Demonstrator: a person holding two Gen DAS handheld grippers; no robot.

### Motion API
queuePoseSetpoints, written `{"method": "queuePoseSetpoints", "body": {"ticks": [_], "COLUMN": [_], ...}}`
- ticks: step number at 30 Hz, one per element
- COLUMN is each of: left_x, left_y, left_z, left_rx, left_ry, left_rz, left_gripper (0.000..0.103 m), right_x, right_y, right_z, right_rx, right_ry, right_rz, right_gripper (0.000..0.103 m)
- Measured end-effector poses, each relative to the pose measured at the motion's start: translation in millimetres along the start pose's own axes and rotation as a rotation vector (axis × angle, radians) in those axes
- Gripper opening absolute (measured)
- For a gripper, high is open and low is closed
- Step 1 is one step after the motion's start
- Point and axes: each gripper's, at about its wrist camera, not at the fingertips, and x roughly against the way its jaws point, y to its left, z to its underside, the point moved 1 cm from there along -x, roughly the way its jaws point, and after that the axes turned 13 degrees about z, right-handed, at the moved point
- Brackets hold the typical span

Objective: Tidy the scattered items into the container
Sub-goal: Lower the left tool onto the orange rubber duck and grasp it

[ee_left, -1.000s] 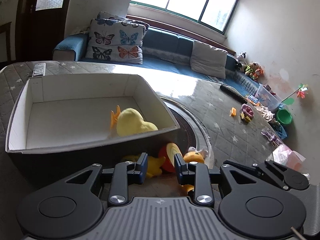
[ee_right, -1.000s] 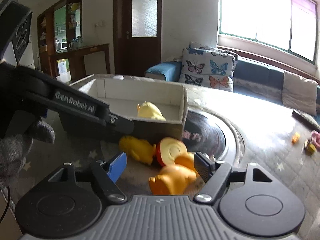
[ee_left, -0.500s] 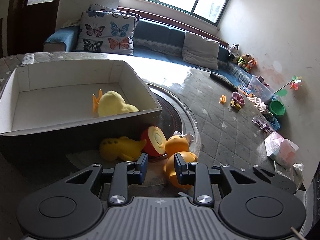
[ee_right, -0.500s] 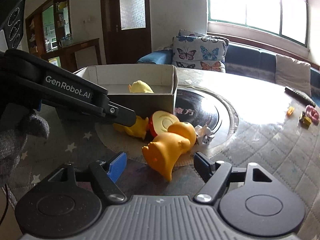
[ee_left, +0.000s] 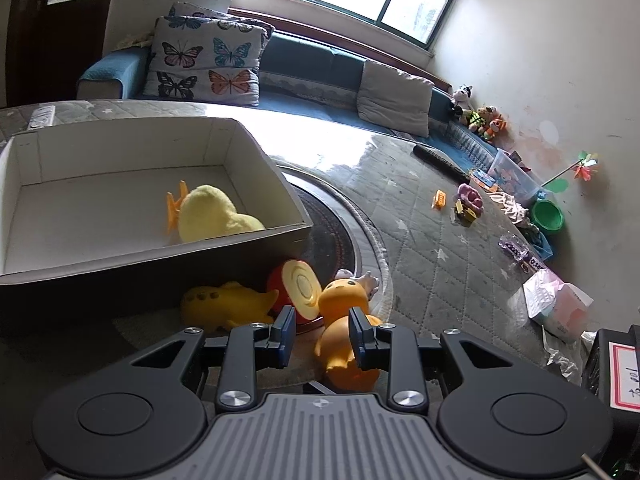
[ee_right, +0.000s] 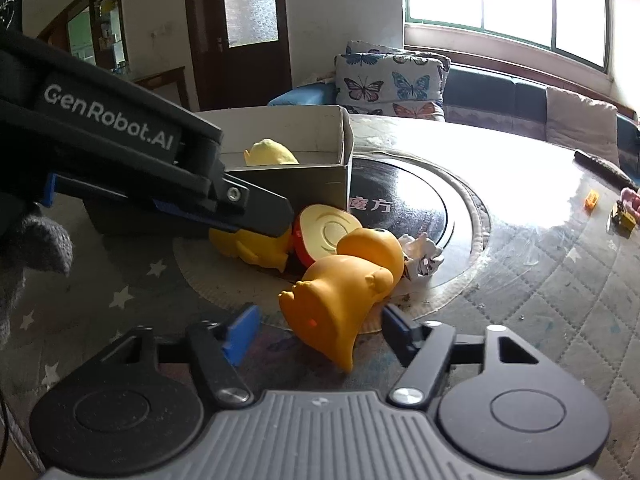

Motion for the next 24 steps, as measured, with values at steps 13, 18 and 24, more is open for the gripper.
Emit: {"method": "queuePoseSetpoints", "body": {"ticks": [13,18,24], "left_x": [-29,-36,-40], "left_y": [-3,-4,-1], "left_z": [-2,-1,-3], "left_rx": [0.015,0.017,0.041], "left_ry": [0.068,0.089,0.1], "left_rz": [0.035,0.035,0.046], "left_gripper": [0.032,0.034,0.037], "right_x": [8,14,18], "right_y": [-12,-14,-14], "right_z": [5,10,15], "right_rx": [0.01,0.032,0.053], "right_ry": [0.017,0.013,0.008], "right_rz": [-0.052,-0.071,-0.091], "right_gripper": [0.046,0.046,0.046]}}
